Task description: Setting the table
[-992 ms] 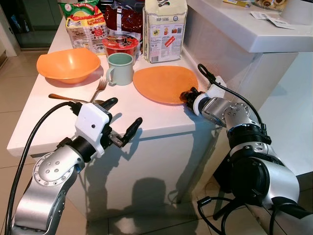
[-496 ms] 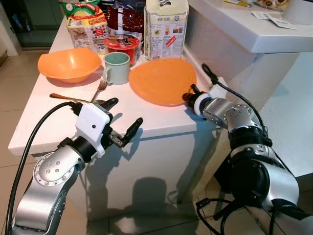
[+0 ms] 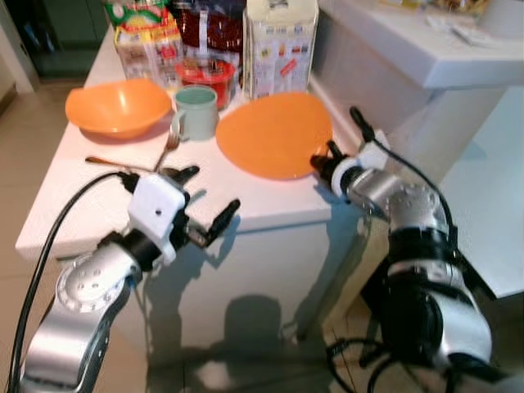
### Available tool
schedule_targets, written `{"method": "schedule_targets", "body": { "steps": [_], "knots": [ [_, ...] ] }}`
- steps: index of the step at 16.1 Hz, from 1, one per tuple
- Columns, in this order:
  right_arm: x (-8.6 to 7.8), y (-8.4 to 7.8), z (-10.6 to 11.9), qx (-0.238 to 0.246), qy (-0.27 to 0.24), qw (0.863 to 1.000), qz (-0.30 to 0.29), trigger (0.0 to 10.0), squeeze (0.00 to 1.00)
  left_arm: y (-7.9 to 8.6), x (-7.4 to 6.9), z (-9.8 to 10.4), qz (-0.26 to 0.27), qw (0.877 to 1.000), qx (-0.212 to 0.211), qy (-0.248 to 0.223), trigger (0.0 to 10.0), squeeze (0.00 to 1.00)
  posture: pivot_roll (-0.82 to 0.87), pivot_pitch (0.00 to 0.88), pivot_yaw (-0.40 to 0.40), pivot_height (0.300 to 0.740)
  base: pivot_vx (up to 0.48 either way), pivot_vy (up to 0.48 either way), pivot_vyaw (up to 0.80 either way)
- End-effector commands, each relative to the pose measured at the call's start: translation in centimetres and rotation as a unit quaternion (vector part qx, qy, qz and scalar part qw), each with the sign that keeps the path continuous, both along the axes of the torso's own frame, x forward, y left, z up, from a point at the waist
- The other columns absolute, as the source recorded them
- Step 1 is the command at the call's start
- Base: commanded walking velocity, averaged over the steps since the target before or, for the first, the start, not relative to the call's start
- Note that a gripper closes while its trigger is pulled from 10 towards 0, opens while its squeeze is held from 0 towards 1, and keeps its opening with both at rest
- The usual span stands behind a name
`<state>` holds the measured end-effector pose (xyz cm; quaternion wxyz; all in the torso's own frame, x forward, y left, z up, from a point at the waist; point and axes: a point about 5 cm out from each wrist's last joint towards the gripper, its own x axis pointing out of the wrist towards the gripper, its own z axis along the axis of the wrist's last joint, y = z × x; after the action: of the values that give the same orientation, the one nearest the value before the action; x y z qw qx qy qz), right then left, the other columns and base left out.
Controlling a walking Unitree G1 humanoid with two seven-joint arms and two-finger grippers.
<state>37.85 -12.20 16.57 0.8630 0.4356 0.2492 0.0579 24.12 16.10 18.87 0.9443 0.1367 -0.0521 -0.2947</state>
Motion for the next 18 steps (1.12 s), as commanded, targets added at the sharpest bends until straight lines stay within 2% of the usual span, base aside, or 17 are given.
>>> {"method": "schedule_targets", "body": {
  "steps": [1, 2, 4, 9, 11, 15, 16, 18],
  "knots": [
    [-0.7, -0.6, 0.0, -0.018, 0.006, 1.000, -0.001, 0.0, 0.00, -0.4, -0.2, 0.4, -0.015, 1.000, 0.001, -0.005, 10.0, 0.00, 0.09, 0.000, -0.047, 0.740, 0.000, 0.000, 0.00],
    [-1.0, -0.8, 0.1, -0.023, -0.001, 1.000, -0.001, 0.0, 0.00, -0.4, -0.2, 0.4, -0.016, 1.000, 0.001, -0.006, 10.0, 0.00, 0.09, 0.000, -0.047, 0.740, 0.000, 0.000, 0.00],
    [-2.8, -1.6, 0.8, -0.018, -0.023, 1.000, 0.004, 0.0, 0.00, -0.6, -0.4, 0.4, -0.022, 1.000, -0.002, -0.003, 10.0, 0.00, 0.08, 0.000, -0.038, 0.740, 0.000, 0.000, 0.00],
    [-5.8, -3.4, 1.5, 0.016, -0.077, 0.997, 0.002, 0.0, 0.00, -1.1, -0.3, 0.4, -0.032, 0.999, -0.009, -0.003, 10.0, 0.00, 0.07, 0.000, -0.034, 0.740, 0.000, 0.000, 0.00],
    [-7.1, -4.2, 1.4, 0.043, -0.102, 0.994, 0.017, 0.0, 0.00, -1.2, -0.2, 0.6, -0.018, 0.999, -0.040, 0.003, 10.0, 0.00, 0.07, 0.000, -0.036, 0.740, 0.000, 0.000, 0.00],
    [-8.1, -5.0, 1.7, 0.055, -0.134, 0.989, 0.036, 0.0, 0.00, -1.0, 0.4, 0.6, 0.007, 0.995, -0.092, 0.032, 10.0, 0.00, 0.07, 0.000, -0.037, 0.740, 0.000, 0.000, 0.00],
    [-8.3, -5.2, 1.7, 0.062, -0.142, 0.987, 0.039, 0.0, 0.00, -0.7, 1.0, 0.6, 0.037, 0.991, -0.123, 0.039, 10.0, 0.00, 0.07, 0.000, -0.037, 0.740, 0.000, 0.000, 0.00],
    [-8.5, -5.3, 1.6, 0.073, -0.146, 0.986, 0.039, 0.0, 0.00, -0.4, 1.6, 0.0, 0.068, 0.985, -0.142, 0.068, 10.0, 0.00, 0.07, 0.000, -0.037, 0.740, 0.000, 0.000, 0.00]
  ]
}}
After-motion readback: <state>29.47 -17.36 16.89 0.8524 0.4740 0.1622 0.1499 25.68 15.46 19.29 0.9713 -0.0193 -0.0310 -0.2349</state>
